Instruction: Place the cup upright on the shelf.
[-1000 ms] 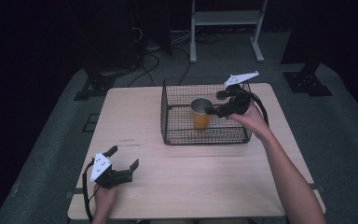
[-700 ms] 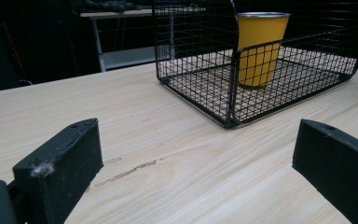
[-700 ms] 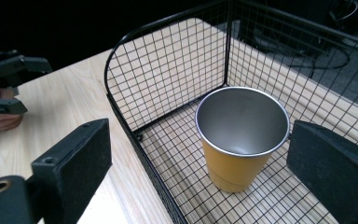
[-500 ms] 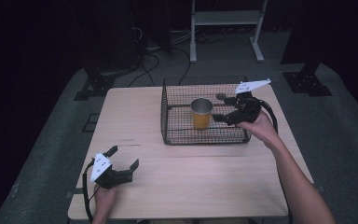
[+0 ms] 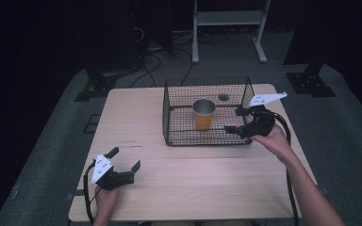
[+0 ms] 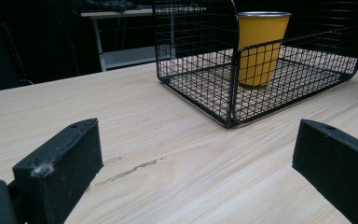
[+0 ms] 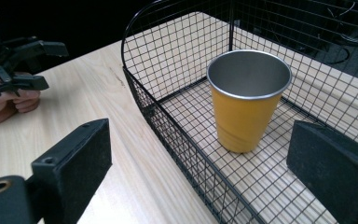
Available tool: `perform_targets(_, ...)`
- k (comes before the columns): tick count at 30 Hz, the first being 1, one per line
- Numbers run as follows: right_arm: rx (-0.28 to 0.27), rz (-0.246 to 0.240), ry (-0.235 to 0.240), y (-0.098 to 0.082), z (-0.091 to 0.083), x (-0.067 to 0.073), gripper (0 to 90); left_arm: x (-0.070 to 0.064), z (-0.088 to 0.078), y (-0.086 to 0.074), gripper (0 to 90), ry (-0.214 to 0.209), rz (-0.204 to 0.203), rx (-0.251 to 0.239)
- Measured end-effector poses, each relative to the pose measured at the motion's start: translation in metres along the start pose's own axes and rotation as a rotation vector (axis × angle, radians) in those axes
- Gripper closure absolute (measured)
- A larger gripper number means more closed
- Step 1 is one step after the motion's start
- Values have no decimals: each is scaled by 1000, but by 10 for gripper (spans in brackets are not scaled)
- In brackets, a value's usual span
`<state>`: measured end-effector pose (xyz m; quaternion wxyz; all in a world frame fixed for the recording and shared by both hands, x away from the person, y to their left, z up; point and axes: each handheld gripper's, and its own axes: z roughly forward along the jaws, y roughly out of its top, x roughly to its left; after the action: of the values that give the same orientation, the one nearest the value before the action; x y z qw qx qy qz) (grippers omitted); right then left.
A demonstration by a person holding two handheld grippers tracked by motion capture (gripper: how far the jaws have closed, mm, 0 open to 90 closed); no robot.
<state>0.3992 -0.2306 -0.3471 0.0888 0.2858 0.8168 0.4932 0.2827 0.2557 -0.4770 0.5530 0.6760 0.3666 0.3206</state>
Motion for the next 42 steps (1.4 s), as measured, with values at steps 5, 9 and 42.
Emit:
perform_targets(5, -6, 13, -6, -11, -9, 1, 59, 0, 0, 0, 8, 0, -3, 0)
perform_targets(9, -12, 19, -3, -17, -13, 2, 59, 0, 0, 0, 8, 0, -2, 1)
perform_targets(42, -2, 59, 19, -72, -27, 22, 59, 0, 0, 0, 8, 1, -2, 0)
